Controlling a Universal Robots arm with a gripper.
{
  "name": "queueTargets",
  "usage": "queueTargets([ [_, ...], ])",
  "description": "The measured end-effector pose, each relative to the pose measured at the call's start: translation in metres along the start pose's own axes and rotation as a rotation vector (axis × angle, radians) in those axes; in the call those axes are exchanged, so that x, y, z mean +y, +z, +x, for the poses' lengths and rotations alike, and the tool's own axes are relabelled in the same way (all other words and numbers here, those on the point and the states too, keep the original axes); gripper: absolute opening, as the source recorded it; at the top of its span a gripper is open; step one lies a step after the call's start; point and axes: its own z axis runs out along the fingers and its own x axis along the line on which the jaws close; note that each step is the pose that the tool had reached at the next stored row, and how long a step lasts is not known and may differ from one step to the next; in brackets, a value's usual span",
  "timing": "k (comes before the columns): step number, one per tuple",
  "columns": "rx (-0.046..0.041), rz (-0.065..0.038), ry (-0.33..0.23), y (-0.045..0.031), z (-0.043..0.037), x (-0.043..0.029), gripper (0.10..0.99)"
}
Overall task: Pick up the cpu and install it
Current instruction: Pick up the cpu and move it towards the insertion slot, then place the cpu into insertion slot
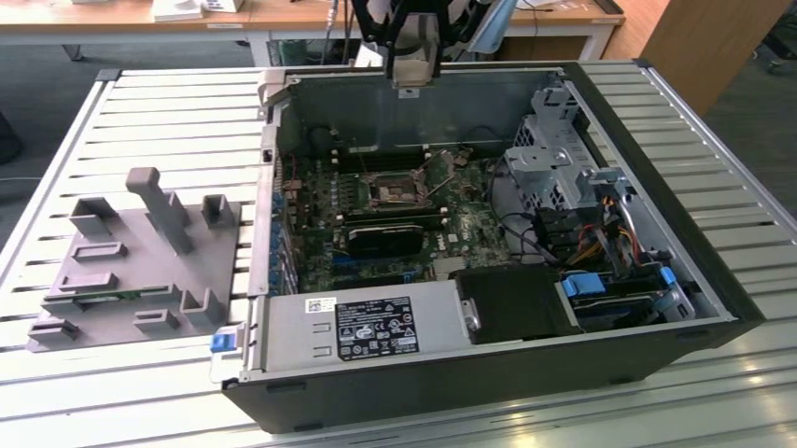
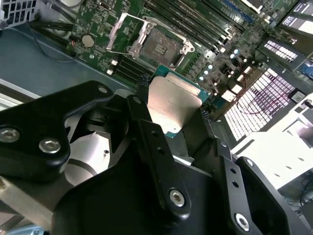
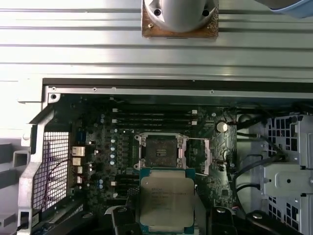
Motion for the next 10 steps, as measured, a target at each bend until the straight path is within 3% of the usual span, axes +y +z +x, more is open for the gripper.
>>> queueTargets([
  [10, -0.0019, -0.001, 0.022, 0.0000, -0.0023, 0.0000, 0.533],
])
